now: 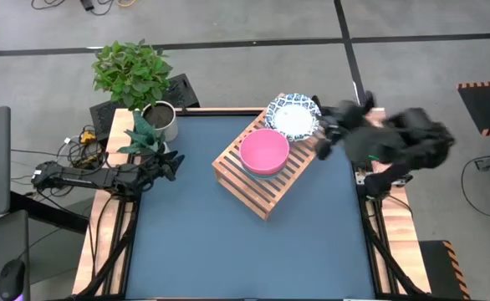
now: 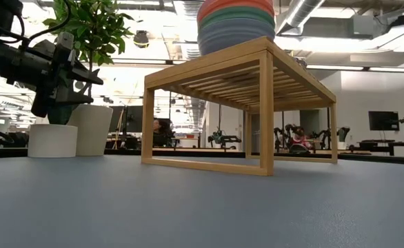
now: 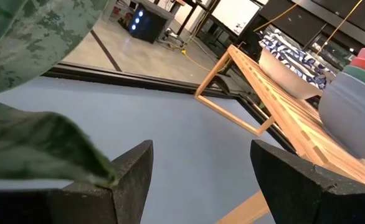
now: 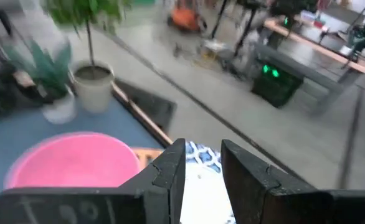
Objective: Place and stack bowls onto a shelf
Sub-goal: Stack the pink bowl on top of the orange bowl
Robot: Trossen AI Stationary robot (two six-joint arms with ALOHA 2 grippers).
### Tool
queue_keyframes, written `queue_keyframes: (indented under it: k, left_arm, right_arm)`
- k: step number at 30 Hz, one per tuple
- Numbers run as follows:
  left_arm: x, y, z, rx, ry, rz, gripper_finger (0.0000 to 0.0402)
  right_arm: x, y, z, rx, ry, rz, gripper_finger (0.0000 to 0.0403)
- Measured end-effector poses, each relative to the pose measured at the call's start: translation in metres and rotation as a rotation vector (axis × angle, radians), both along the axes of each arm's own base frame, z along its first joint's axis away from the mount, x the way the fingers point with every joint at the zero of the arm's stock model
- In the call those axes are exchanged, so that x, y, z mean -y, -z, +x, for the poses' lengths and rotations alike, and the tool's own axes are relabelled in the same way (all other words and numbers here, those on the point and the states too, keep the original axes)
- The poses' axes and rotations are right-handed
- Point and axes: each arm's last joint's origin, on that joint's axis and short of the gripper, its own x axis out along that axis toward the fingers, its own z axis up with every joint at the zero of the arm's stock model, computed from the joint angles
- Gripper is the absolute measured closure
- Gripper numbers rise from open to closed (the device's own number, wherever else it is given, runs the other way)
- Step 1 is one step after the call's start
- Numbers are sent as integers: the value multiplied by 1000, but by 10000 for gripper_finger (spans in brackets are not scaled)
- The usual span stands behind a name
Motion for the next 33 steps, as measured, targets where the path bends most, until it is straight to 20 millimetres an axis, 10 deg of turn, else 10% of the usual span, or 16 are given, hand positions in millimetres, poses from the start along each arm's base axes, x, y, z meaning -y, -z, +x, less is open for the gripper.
queue_keyframes:
  k: [7, 16, 33]
  left_arm:
    - [0, 0, 0, 19, 0, -17, 148]
    - [0, -2, 0, 54, -24, -36, 148]
    - [-1, 0, -1, 29, -36, -29, 148]
  right_arm:
    - [-30, 64, -39, 143, 1, -12, 276]
    - [-45, 155, -17, 227, 34, -42, 276]
    - [-4, 134, 44, 157, -209, 14, 298]
